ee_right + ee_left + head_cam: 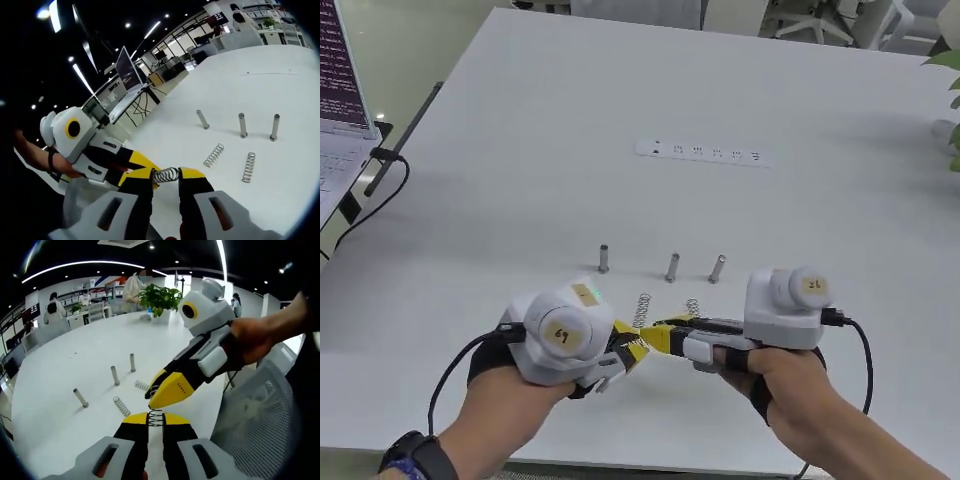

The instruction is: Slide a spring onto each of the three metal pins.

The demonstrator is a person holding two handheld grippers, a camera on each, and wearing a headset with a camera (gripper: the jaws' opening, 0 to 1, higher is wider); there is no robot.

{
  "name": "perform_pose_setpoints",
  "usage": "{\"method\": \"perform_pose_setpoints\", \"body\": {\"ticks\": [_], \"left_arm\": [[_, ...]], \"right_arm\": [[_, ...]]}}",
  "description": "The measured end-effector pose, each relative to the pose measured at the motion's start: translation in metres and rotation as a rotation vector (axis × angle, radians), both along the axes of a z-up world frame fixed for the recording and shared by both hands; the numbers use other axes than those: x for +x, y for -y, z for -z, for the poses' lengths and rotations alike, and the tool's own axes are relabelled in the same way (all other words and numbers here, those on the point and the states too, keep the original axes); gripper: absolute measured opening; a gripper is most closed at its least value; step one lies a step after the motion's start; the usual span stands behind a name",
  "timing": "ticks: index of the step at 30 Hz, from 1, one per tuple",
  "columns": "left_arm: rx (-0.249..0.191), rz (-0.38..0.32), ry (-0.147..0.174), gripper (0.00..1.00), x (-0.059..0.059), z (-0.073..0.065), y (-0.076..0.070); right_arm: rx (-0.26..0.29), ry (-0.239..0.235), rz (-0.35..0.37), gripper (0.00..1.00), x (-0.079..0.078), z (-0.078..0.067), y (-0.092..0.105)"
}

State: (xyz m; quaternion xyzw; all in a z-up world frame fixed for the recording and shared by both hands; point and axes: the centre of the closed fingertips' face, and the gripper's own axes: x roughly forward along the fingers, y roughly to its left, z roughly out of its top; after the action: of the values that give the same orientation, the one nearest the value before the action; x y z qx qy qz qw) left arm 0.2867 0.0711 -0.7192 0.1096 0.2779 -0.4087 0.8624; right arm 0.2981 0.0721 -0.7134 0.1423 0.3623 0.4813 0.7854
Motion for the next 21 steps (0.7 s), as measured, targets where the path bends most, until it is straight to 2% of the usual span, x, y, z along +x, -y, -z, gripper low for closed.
{"method": "perform_pose_setpoints", "body": {"ticks": [9,15,21], "left_arm": [[-0.008,0.005,0.01,0.02,0.001,-0.001,-0.001],[-0.001,0.014,0.023,0.02,0.002,-0.002,-0.002],[-0.013,0.01,0.028,0.02,0.002,-0.003,-0.001]], "right_arm": [[0.007,-0.003,-0.006,0.15,-0.001,-0.005,-0.001],[0.011,0.003,-0.029,0.13,-0.002,-0.009,-0.002],[0.002,0.007,-0.051,0.1,-0.004,-0.013,-0.004]]}}
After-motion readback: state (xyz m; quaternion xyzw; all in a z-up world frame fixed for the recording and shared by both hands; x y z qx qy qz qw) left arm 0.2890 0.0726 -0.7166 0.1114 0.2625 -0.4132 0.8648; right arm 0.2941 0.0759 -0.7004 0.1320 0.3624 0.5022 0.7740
